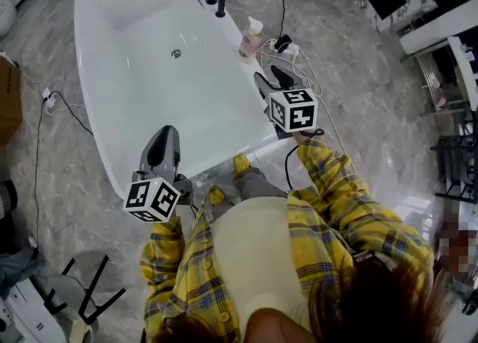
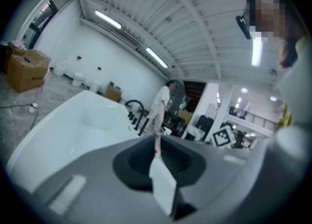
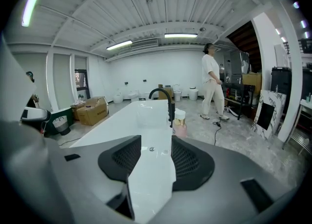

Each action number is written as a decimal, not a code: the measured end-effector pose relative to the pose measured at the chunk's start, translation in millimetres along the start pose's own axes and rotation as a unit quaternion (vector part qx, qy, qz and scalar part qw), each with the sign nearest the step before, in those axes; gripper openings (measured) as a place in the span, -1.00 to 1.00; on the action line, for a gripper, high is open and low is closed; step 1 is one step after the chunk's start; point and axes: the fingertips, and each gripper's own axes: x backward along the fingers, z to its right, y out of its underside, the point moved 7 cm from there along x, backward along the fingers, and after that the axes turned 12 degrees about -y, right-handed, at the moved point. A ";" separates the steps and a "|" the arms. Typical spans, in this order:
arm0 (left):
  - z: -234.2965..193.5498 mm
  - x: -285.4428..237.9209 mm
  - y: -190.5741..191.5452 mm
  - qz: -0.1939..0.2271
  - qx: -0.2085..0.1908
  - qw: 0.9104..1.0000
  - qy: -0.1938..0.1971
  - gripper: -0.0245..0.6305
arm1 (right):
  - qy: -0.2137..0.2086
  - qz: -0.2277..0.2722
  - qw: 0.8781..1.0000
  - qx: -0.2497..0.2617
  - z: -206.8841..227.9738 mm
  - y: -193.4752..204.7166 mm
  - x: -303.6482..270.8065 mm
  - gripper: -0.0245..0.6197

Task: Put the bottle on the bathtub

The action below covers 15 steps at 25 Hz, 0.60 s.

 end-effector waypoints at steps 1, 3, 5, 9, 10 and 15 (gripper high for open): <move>0.2 1.7 -0.8 0.000 -0.001 1.000 0.002 -0.81 | -0.002 0.000 1.000 -0.002 -4.5 -0.7 4.1 -0.34; 1.1 5.0 -2.5 0.000 -0.003 1.000 0.005 -0.81 | -0.010 0.002 1.000 -0.004 -14.1 -2.3 11.8 -0.47; 2.6 7.4 -4.1 0.002 -0.006 1.000 0.008 -0.81 | -0.022 0.004 1.000 -0.005 -24.0 -3.6 18.2 -0.53; 6.2 12.4 -5.1 0.003 -0.009 1.000 0.015 -0.81 | -0.039 0.013 0.999 -0.005 -41.7 -5.2 31.0 -0.65; 7.4 13.7 -5.3 0.004 -0.011 1.000 0.017 -0.81 | -0.042 0.017 0.999 -0.003 -45.8 -5.8 34.6 -0.69; 15.2 17.6 -6.0 0.007 -0.019 1.000 0.023 -0.81 | -0.058 0.030 0.998 -0.003 -61.6 -9.3 49.4 -0.81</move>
